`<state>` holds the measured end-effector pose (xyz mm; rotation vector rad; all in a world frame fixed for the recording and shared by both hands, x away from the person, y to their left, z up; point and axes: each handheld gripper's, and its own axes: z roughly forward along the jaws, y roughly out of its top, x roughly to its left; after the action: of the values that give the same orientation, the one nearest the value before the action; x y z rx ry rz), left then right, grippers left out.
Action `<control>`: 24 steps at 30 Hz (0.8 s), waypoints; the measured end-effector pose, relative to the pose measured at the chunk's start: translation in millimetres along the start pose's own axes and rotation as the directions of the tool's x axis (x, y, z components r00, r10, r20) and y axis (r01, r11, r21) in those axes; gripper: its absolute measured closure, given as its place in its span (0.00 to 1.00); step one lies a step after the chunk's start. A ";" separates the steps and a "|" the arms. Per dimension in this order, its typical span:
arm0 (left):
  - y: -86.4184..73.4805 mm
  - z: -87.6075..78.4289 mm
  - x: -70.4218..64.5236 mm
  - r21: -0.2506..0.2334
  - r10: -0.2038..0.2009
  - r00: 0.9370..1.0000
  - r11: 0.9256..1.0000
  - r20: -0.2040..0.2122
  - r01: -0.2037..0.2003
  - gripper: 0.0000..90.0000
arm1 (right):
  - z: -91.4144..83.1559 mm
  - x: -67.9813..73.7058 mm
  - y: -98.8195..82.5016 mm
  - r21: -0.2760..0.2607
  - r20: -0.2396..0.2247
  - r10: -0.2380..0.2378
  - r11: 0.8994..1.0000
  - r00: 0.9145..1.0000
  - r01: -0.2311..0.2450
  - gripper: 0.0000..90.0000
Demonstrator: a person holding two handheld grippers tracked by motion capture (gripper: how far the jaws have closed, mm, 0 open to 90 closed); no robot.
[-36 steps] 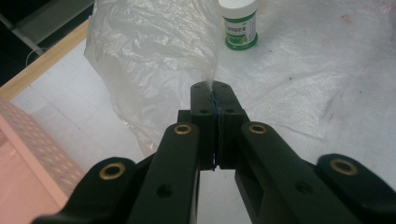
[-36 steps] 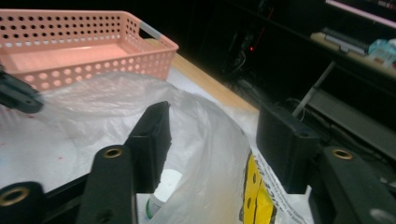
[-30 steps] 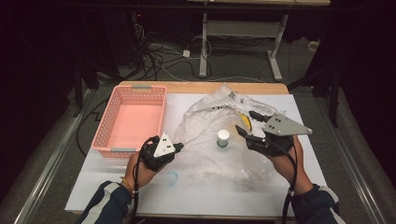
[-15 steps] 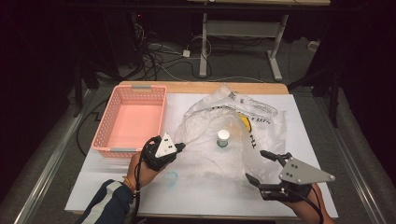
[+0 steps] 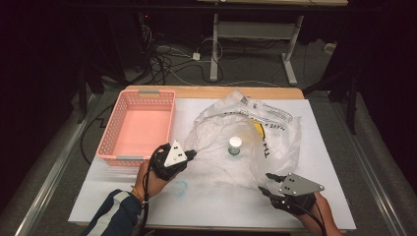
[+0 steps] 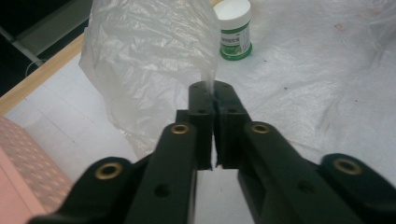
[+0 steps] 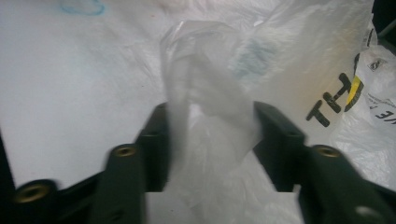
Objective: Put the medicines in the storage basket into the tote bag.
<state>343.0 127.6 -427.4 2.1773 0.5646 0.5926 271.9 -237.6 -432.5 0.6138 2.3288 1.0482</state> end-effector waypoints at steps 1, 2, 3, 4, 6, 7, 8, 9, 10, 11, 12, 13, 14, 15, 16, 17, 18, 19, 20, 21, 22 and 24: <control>-0.2 0.4 0.4 0.000 -0.007 1.000 1.000 -0.007 0.007 0.88 | 0.5 -1.6 -0.6 -0.006 -0.002 0.009 1.000 1.000 -0.009 0.75; -0.7 0.7 1.1 -0.002 -0.017 1.000 1.000 -0.009 0.017 0.83 | 0.4 -2.9 -0.5 -0.011 -0.005 0.019 1.000 1.000 -0.019 0.82; -1.5 1.2 1.8 -0.008 -0.030 1.000 1.000 -0.007 0.030 0.78 | 0.1 -4.4 0.2 -0.018 -0.007 0.016 1.000 1.000 -0.016 0.87; -2.1 2.1 2.3 -0.009 -0.043 0.999 0.999 -0.013 0.043 0.70 | -0.8 -5.0 1.1 -0.021 -0.001 0.016 1.000 1.000 -0.016 0.91; -2.9 4.6 3.0 0.008 -0.056 0.998 0.998 -0.023 0.056 0.55 | -3.4 -6.9 2.5 -0.036 0.010 0.019 0.999 1.000 -0.018 0.97; -3.5 6.2 2.4 0.015 -0.057 0.998 0.998 -0.041 0.057 0.44 | -4.8 -7.7 2.7 -0.044 0.018 0.026 0.999 1.000 -0.025 0.98; -4.0 7.6 2.4 0.022 -0.059 0.997 0.998 -0.039 0.060 0.42 | -6.0 -8.9 2.6 -0.055 0.024 0.026 0.998 0.999 -0.025 0.99; -4.5 9.4 2.1 0.027 -0.066 0.997 0.997 -0.047 0.067 0.41 | -7.4 -9.9 2.4 -0.063 0.027 0.030 0.998 0.999 -0.028 0.99; -4.7 11.0 1.8 0.032 -0.065 0.995 0.997 -0.071 0.067 0.37 | -8.4 -10.6 2.2 -0.065 0.031 0.035 0.997 0.999 -0.033 0.99; -5.0 12.5 1.9 0.040 -0.069 0.994 0.997 -0.080 0.073 0.35 | -9.4 -11.4 2.1 -0.069 0.038 0.033 0.997 0.999 -0.031 0.99; -5.4 13.7 2.5 0.042 -0.075 0.994 0.996 -0.084 0.079 0.35 | -10.4 -12.5 2.1 -0.073 0.043 0.033 0.997 0.999 -0.030 1.00; -5.8 14.5 3.3 0.044 -0.085 0.992 0.995 -0.090 0.089 0.35 | -11.9 -13.6 1.9 -0.078 0.051 0.037 0.996 0.998 -0.033 1.00; -6.1 15.4 4.4 0.051 -0.091 0.992 0.994 -0.092 0.096 0.36 | -13.5 -15.1 1.9 -0.085 0.062 0.035 0.996 0.997 -0.029 1.00; -6.6 16.9 4.9 0.058 -0.097 0.991 0.993 -0.096 0.103 0.38 | -15.8 -16.9 1.9 -0.093 0.069 0.043 0.995 0.997 -0.036 1.00; -6.8 18.5 5.5 0.074 -0.097 0.990 0.992 -0.103 0.105 0.38 | -18.1 -19.1 1.8 -0.104 0.076 0.053 0.994 0.996 -0.045 1.00; -6.7 19.7 5.6 0.078 -0.096 0.989 0.991 -0.110 0.105 0.41 | -20.2 -21.4 1.5 -0.115 0.087 0.056 0.992 0.995 -0.046 1.00; -6.3 20.1 5.8 0.082 -0.092 0.991 0.992 -0.100 0.101 0.46 | -22.1 -23.8 1.0 -0.123 0.097 0.062 0.991 0.993 -0.050 1.00; -6.0 20.1 5.3 0.079 -0.088 0.992 0.992 -0.091 0.095 0.55 | -23.7 -26.2 0.4 -0.129 0.105 0.070 0.990 0.992 -0.056 1.00; -5.6 19.9 4.4 0.087 -0.082 0.994 0.992 -0.067 0.087 0.65 | -25.2 -28.5 -0.5 -0.135 0.115 0.079 0.989 0.990 -0.063 1.00; -4.4 19.0 3.5 0.095 -0.063 0.997 0.993 -0.049 0.068 0.75 | -26.5 -31.0 -1.3 -0.139 0.120 0.085 0.988 0.989 -0.068 1.00; -3.0 16.2 2.3 0.083 -0.053 0.998 0.995 -0.039 0.056 0.81 | -27.7 -33.0 -1.8 -0.141 0.127 0.090 0.987 0.988 -0.072 1.00; 1.3 7.1 0.6 0.050 -0.035 0.999 0.998 -0.030 0.037 0.91 | -30.5 -36.7 -2.6 -0.153 0.139 0.104 0.985 0.985 -0.083 1.00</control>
<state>347.8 123.1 -430.3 2.2040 0.6395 0.5973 281.1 -277.3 -407.4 0.7230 2.0929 1.1651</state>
